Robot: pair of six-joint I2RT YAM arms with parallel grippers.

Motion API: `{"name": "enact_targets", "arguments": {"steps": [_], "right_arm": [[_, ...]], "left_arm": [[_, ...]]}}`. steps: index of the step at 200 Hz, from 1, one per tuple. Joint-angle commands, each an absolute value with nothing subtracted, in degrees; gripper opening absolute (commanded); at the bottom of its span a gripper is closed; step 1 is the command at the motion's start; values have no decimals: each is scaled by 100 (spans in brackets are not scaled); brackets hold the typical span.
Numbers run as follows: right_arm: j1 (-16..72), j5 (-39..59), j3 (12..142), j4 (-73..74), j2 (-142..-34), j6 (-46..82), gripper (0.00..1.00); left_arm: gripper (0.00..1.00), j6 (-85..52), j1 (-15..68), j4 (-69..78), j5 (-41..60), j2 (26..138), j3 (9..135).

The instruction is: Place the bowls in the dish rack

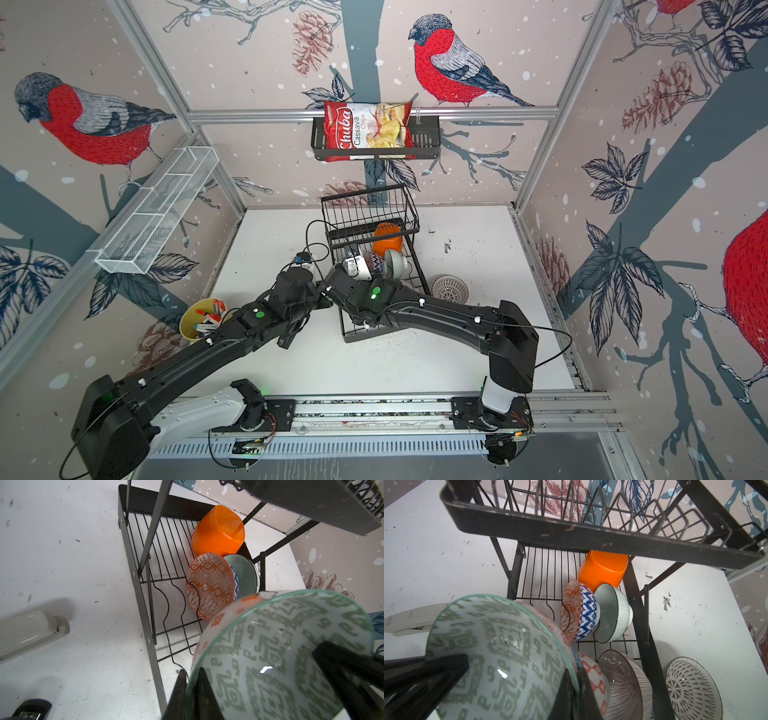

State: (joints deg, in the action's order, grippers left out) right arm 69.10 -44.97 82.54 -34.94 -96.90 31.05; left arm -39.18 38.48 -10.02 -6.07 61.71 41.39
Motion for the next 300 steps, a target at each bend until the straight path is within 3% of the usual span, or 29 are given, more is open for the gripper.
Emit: {"name": "enact_targets", "arguments": {"steps": [1,99,300], "right_arm": [[6943,-4475,8271,-3182,-9729,3040,0],[6847,-4272,8184,-3053,-9694,3003,21],[6547,-3089,7826,-2526,-9159,2730,31]], "left_arm": [[0,-3662,3844,-735,-249,6196,4121],[0,-3527,3799,-514,-135,6095,3875],[0,-3608,3171,-74,623,5678,3513]]}}
